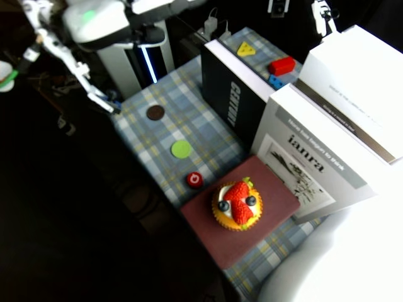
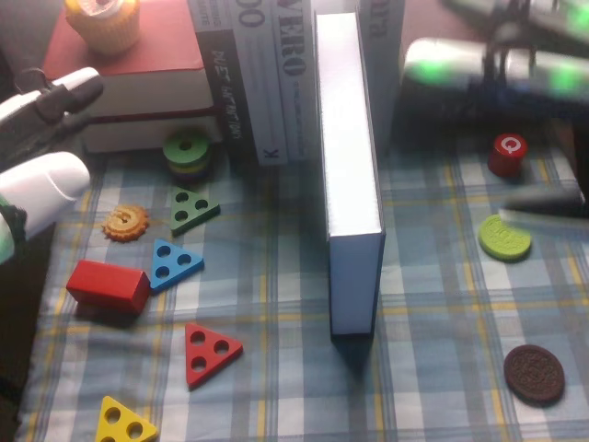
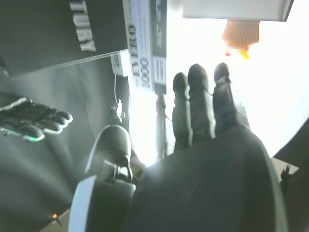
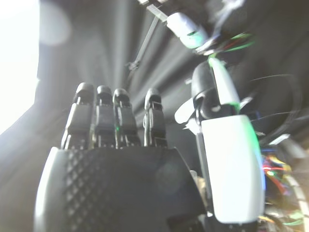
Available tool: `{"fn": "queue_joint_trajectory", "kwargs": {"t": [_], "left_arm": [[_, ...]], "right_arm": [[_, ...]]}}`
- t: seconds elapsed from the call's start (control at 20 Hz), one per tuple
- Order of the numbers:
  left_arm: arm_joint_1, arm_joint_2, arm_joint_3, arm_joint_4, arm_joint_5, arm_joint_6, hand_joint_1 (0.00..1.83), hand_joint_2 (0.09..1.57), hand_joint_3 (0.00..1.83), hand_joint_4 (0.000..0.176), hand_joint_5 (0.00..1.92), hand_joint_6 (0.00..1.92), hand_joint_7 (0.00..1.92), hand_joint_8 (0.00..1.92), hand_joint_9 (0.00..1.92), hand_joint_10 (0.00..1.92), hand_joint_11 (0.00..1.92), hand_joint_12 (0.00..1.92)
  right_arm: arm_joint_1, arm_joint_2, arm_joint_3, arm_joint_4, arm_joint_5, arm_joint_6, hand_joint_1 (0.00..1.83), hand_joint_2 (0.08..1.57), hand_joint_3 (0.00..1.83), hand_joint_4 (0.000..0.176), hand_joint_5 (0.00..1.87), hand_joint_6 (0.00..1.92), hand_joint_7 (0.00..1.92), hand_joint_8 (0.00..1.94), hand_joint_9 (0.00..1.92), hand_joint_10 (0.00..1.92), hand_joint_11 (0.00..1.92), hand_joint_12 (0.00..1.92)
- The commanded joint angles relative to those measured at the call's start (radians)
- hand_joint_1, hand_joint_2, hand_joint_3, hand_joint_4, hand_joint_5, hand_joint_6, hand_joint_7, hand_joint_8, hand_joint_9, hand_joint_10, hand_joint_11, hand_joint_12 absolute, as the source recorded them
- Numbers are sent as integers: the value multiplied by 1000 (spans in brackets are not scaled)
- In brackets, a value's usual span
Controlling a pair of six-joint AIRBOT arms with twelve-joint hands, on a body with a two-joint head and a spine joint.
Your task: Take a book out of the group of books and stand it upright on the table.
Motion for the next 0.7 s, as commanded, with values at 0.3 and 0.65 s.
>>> {"fn": "queue_joint_trajectory", "kwargs": {"t": [0.3,0.65], "left_arm": [[-8,-26,58,-12,-285,-171,369,1375,0,92,200,0,191,0,140,0,46,56],[-76,-68,120,37,-340,-330,583,1129,0,119,90,0,171,7,145,12,52,88]], "right_arm": [[-31,-118,127,191,133,185,753,1205,4,176,131,9,0,0,0,0,0,0],[-123,-117,134,347,347,199,296,1257,0,158,102,3,84,7,12,4,0,0]]}}
